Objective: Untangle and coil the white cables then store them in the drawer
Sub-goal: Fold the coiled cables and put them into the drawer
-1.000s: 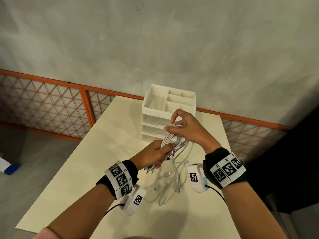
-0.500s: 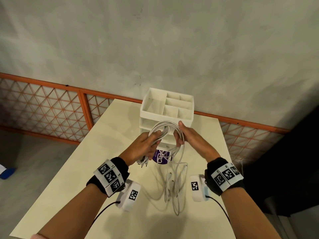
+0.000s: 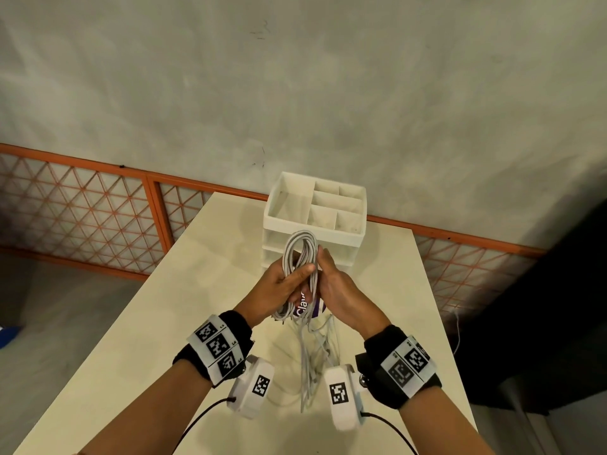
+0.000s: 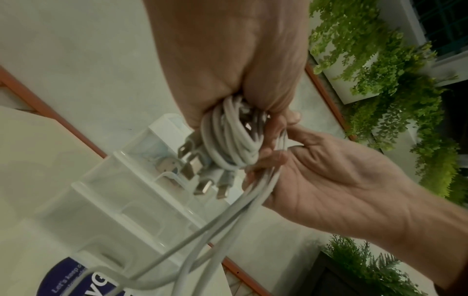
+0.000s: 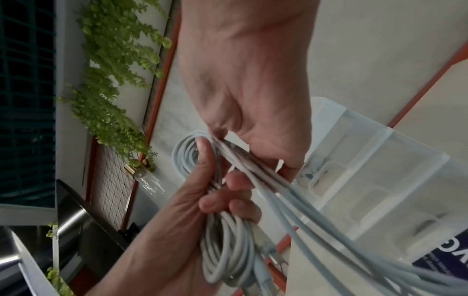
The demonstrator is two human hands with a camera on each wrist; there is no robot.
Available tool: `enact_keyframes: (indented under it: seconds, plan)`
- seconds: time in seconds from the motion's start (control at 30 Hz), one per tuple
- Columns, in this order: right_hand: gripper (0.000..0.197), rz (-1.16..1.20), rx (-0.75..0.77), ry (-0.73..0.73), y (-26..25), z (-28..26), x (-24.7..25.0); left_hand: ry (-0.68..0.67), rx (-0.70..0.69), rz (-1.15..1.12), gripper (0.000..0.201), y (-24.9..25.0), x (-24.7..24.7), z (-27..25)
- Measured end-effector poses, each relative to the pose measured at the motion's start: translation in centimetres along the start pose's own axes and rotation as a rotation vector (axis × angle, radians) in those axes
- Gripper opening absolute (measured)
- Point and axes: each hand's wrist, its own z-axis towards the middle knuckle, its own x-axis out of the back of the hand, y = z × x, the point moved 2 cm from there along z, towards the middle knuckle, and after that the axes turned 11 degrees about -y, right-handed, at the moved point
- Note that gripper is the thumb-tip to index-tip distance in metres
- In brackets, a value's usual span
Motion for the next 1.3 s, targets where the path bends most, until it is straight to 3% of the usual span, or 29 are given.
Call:
enact_keyframes:
  seconds: [0.07,0.27,0.37,0.47,0.57,0.67,0.77,0.9,1.03,1.2,1.3]
  plan:
    - [0.112,0.017,-0.014,-0.005,-0.1,0.4,0.1,0.016,0.007,0.011,0.044,-0.1,-0.1,0.0]
    - [0.121,-0.018,-0.1,-0.022,0.1,1.0,-0.1,0.045,0.068,-0.033,0.038,-0.4,0.1,-0.3]
    - [0.095,0.004,-0.101,0.048,0.1,1.0,-0.2,0.12,0.066,-0.06,0.037,-0.6,0.0,-0.3]
    - [0.086,-0.023,-0.06,0.052,-0.7,1.0,-0.2,0.163,0.055,-0.102,0.036,-0.3,-0.2,0.0]
    - [0.08,-0.171,-0.047,0.011,-1.4,0.2,-0.2,0.221,0.07,-0.125,0.039,-0.4,0.6,0.3]
    - [0.054,-0.401,-0.048,-0.028,-2.0,-0.6,-0.4,0.314,0.08,-0.136,0.041,-0.9,1.4,0.3]
    - [0.028,-0.593,-0.041,0.024,-1.9,-0.8,-0.1,0.435,0.068,-0.155,0.036,-1.0,1.8,0.4]
    - [0.026,-0.625,0.093,0.145,-2.0,-1.1,0.2,0.64,0.05,-0.159,0.038,-1.5,3.1,0.7]
    - [0.018,-0.619,0.217,0.084,-2.9,-1.1,-1.8,0.784,0.07,-0.197,0.035,-2.5,3.1,1.1]
    - [0.034,-0.471,0.088,-0.127,-1.6,-1.0,-2.7,0.65,0.133,-0.513,0.04,-2.7,2.7,1.5]
    - [0.041,-0.552,0.009,-0.204,-1.0,-1.0,-2.4,0.608,0.126,-0.651,0.035,-2.2,2.7,1.6]
